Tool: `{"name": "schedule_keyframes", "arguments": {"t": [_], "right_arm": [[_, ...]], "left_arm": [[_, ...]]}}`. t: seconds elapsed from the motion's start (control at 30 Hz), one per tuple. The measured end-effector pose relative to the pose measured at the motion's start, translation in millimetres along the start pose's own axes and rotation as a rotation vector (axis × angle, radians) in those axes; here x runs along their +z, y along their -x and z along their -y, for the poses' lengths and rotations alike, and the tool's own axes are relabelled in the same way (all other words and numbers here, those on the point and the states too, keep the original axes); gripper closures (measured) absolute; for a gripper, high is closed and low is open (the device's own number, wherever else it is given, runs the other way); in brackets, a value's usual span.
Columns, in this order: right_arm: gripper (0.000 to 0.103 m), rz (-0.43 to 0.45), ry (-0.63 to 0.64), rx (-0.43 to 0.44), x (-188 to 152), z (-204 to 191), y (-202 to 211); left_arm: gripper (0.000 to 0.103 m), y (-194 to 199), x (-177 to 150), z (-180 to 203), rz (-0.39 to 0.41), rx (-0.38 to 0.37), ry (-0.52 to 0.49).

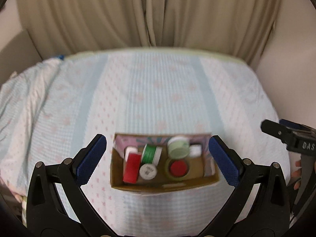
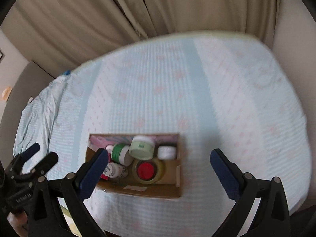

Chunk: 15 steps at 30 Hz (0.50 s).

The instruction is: Organize rigid objects

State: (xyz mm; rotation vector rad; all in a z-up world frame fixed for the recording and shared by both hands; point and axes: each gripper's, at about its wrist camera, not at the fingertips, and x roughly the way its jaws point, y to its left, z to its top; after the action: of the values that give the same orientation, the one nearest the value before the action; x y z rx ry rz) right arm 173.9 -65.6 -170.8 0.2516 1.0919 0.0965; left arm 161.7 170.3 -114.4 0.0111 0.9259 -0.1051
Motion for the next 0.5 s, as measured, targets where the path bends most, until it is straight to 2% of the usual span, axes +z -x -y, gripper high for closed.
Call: {"name": "schedule_keyframes", "arguments": {"t": [0.07, 0.2, 0.33, 0.5], "right_arm": [[0.000, 0.055, 0.035, -0.013, 8.7, 3.4, 36.9], [0.000, 0.182, 0.099, -0.063, 21.5, 8.3, 105.7], [0.000, 0.274, 0.105, -0.086, 23.9, 17.2, 150.9], [0.000, 0.354, 0.097, -0.124, 18.1, 25.4, 187.1]], "left_arm": [[0.000, 26.1, 12.0, 12.3, 0.045, 0.020, 0.011], [0.000, 78.3, 30.0, 34.8, 0.159, -0.005, 0.037], [0.000, 113.6, 33.6, 55.4, 0.247, -0.018, 0.022], [0.000, 139.6, 28.1, 74.5, 0.316, -0.006, -0.011]]}}
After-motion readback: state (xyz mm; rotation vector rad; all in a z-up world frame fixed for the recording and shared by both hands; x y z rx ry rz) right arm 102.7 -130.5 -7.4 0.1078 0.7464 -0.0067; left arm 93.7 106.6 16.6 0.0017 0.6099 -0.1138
